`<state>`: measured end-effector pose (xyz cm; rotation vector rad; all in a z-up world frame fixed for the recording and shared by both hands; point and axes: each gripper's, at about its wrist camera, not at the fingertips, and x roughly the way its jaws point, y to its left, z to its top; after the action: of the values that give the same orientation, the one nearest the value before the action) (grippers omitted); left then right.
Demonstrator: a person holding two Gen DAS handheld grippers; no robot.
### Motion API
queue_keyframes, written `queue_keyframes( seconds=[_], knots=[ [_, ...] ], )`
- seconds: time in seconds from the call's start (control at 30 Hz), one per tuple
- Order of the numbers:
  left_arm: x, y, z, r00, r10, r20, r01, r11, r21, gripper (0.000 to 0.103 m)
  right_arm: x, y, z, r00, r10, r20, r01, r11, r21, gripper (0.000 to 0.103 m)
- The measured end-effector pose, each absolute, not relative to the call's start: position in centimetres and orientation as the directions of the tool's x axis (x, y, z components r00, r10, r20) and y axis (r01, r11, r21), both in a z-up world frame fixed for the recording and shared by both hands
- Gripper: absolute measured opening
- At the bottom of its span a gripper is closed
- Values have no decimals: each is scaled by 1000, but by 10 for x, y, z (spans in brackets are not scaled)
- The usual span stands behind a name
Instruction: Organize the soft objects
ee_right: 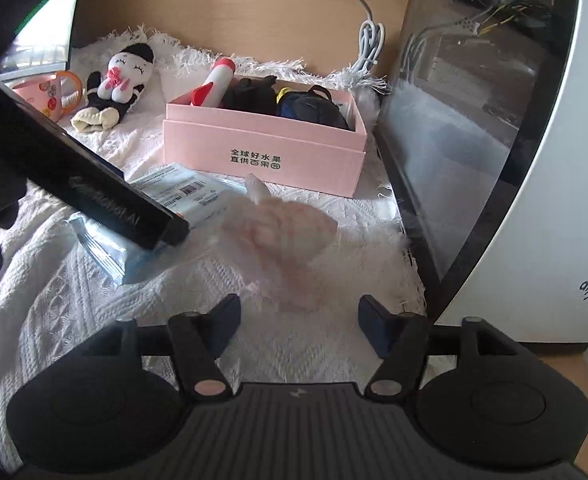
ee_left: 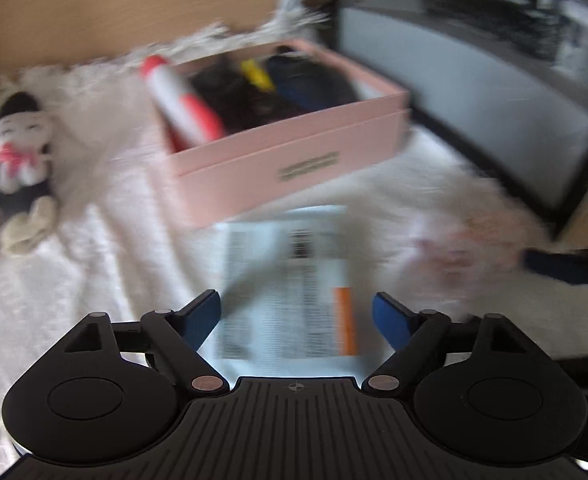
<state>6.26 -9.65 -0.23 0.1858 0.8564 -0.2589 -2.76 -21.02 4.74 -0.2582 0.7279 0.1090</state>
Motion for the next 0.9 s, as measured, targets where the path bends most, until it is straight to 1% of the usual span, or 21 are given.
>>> queue_keyframes(
  seconds=[0.1, 0.13, 0.4, 0.57, 0.63, 0.67, 0.77, 0.9],
  knots=[
    [76, -84, -7, 582, -177, -794, 268, 963, -18, 91, -30, -209, 46, 738, 19, -674, -201, 960, -193, 67],
    [78, -83, -8, 581, -179, -794, 266, 964, -23, 91, -30, -209, 47, 739, 18, -674, -202, 960, -195, 68],
    [84, -92, -11, 592, -167, -789, 271, 963, -1, 91, -29, -215, 52, 740, 30, -672, -201, 963, -178, 69],
    [81, -93, -13, 599, -183, -779, 318, 948, 21, 91, -32, -212, 58, 748, 59, -661, -235, 955, -180, 72],
    [79, -92, -11, 591, -187, -785, 324, 946, 18, 88, -31, -209, 59, 750, 63, -658, -244, 952, -187, 72],
    [78, -90, -10, 590, -183, -787, 325, 946, 23, 84, -30, -208, 59, 750, 64, -658, -247, 950, -189, 72],
    [75, -85, -7, 573, -194, -796, 336, 942, 12, 83, -26, -202, 62, 755, 73, -652, -258, 947, -193, 72],
    [66, -77, -5, 563, -181, -806, 306, 952, 0, 82, -23, -192, 66, 771, 98, -629, -300, 927, -224, 72]
  ],
)
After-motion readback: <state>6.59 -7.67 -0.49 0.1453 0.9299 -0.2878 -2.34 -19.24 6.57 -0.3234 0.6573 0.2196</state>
